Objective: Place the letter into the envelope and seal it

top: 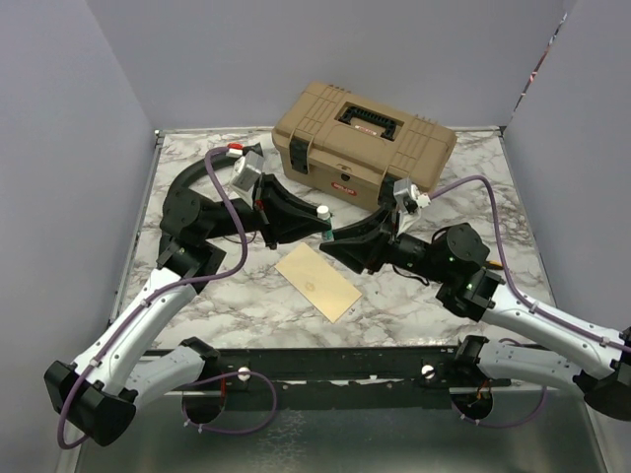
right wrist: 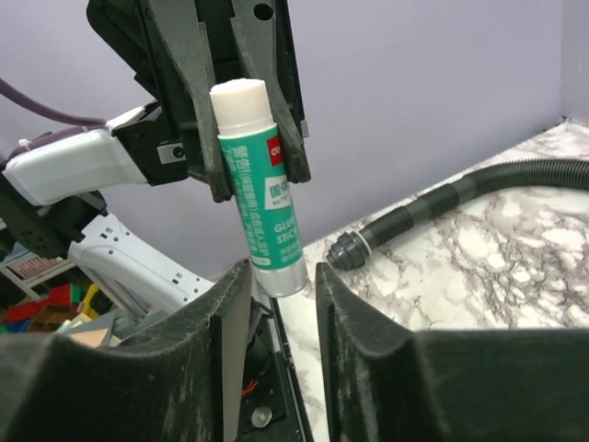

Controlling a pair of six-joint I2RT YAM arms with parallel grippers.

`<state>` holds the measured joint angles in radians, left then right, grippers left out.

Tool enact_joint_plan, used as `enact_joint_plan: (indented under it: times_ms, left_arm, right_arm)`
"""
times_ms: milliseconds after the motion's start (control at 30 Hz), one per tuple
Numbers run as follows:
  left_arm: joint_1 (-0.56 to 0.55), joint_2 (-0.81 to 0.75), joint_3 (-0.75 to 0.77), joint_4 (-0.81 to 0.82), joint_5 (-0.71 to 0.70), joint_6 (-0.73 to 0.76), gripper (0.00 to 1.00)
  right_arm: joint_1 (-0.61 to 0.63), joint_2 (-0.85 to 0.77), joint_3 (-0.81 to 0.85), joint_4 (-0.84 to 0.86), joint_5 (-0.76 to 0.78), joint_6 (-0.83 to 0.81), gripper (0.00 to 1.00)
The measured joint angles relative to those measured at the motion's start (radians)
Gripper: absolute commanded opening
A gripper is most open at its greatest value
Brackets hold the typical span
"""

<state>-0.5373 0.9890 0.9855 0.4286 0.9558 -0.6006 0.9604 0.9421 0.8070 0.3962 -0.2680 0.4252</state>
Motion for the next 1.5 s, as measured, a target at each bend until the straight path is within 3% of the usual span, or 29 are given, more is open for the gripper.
enact_joint_plan:
  times_ms: [167, 400, 533, 767, 933, 967, 1000, 1067, 1133, 1300, 1500]
  left_arm:
    - [-0.001, -0.015, -0.001, 0.031, -0.024, -0.048, 0.0]
    - [0.006, -0.023, -0.02, 0.063, -0.088, -0.089, 0.0]
    - [0.012, -0.027, -0.035, 0.079, -0.165, -0.097, 0.0]
    - [0.016, -0.048, -0.093, 0.091, -0.423, -0.114, 0.0]
    - [0.02, -0.051, -0.127, 0.012, -0.632, -0.118, 0.0]
    - [0.02, -0.056, -0.132, -0.018, -0.667, -0.117, 0.0]
    - [0.02, -0.061, -0.137, -0.039, -0.689, -0.117, 0.0]
    - [0.019, -0.076, -0.148, -0.081, -0.714, -0.116, 0.0]
    - [0.013, -0.09, -0.15, -0.112, -0.716, -0.116, 0.0]
    - [-0.002, -0.129, -0.149, -0.151, -0.676, -0.091, 0.0]
    - [-0.002, -0.162, -0.149, -0.17, -0.601, -0.06, 0.0]
  right_arm:
    - [0.0, 0.019, -0.001, 0.054, -0.027, 0.004, 0.09]
    - [-0.002, 0.061, 0.033, 0.063, -0.027, -0.037, 0.08]
    - [-0.006, 0.095, 0.073, 0.052, 0.016, -0.104, 0.01]
    - [0.004, 0.177, 0.154, 0.006, 0.22, -0.26, 0.01]
    - [0.035, 0.288, 0.207, -0.006, 0.395, -0.423, 0.01]
    - [0.043, 0.306, 0.212, -0.009, 0.418, -0.449, 0.01]
    - [0.048, 0.318, 0.217, -0.017, 0.431, -0.466, 0.09]
    - [0.051, 0.324, 0.219, -0.044, 0.425, -0.478, 0.39]
    - [0.051, 0.311, 0.216, -0.064, 0.392, -0.467, 0.55]
    - [0.051, 0.203, 0.171, -0.103, 0.287, -0.399, 0.63]
    - [0.051, 0.14, 0.143, -0.092, 0.175, -0.355, 0.65]
